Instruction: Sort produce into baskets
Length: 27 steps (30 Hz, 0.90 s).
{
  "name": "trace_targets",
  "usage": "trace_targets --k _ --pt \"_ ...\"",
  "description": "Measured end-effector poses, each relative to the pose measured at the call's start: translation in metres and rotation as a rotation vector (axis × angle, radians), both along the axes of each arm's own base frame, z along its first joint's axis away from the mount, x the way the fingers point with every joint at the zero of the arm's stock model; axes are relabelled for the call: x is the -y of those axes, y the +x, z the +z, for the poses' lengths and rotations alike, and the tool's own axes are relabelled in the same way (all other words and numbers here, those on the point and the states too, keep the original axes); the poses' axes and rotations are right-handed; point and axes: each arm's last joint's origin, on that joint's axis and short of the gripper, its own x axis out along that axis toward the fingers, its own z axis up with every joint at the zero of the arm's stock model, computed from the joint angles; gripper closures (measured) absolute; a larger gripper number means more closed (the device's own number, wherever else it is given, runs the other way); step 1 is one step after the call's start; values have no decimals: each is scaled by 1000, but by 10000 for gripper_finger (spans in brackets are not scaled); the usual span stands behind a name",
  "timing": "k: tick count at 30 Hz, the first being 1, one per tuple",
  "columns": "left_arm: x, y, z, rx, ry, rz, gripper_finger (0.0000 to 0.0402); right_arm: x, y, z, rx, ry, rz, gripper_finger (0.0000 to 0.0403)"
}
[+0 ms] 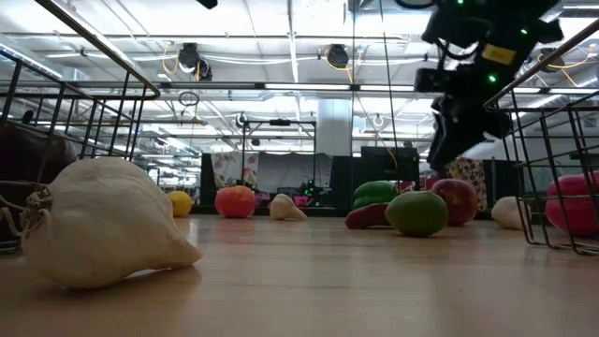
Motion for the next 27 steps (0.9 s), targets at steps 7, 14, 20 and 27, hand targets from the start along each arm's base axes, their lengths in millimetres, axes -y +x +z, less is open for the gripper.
trace_targets --k 7,14,20,27 --pt "1 -2 -1 -12 7 -8 295 -14 -7 -13 -50 -140 46 229" --pt "1 -2 -1 -18 14 -14 295 -14 -12 -20 -80 -207 24 229" --pt "1 -2 0 -20 27 -33 295 -11 -17 -31 -87 -210 9 229" --pt "1 -2 0 -18 32 -30 295 -10 -18 -38 -69 -231 46 233"
